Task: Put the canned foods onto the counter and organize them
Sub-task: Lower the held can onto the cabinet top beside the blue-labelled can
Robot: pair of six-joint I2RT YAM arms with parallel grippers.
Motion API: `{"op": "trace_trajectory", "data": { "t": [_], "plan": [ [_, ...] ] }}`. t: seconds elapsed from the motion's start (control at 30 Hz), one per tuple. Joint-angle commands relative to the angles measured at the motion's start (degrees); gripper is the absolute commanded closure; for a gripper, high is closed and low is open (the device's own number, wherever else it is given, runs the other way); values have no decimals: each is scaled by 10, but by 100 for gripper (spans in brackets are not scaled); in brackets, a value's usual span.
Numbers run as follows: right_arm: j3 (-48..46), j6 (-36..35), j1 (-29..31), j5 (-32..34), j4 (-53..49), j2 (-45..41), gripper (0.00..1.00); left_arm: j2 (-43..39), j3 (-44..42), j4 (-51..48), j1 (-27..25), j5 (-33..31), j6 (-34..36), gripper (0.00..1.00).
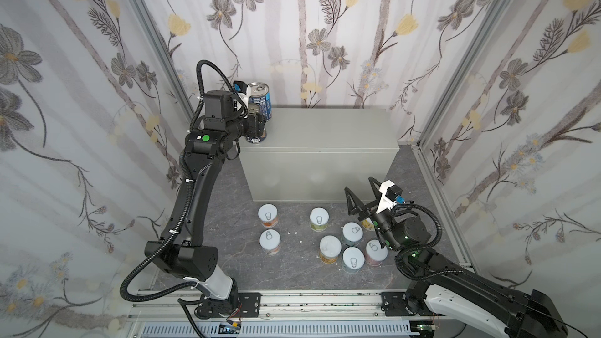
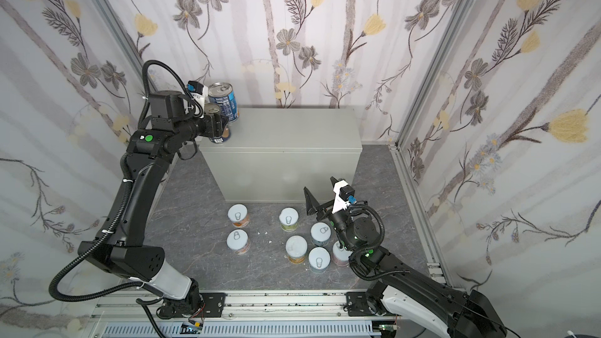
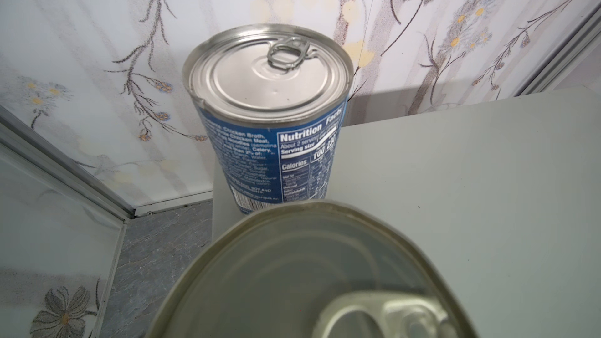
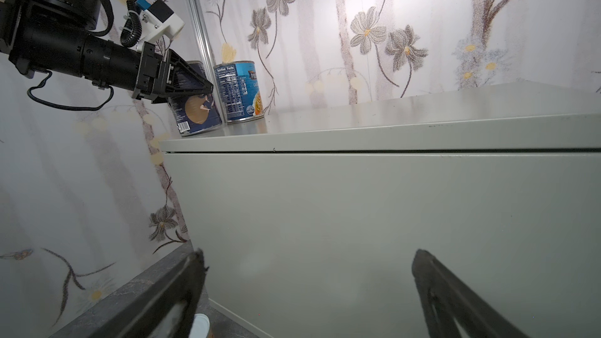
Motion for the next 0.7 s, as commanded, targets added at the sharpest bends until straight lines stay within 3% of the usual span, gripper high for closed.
{"op": "trace_trajectory", "data": {
  "t": [0.0,0.27,0.37,0.47,0.57,0.67],
  "plan": [
    [6,-1,1,3,7,3,0,5,13,41,1,-7,22,95],
    [8,-2,1,6,7,5,0,8,8,45,1,8,27,75],
    [7,-2,1,6,6,4,0,9,8,47,1,4,25,55],
    [7,-1,1,7,4,2,0,10,8,49,0,6,24,45],
    [6,-2,1,8,3,1,0,10,7,54,1,-2,22,25],
    [4,-1,1,9,2,-1,0,8,7,55,1,-6,24,13]
  ]
}}
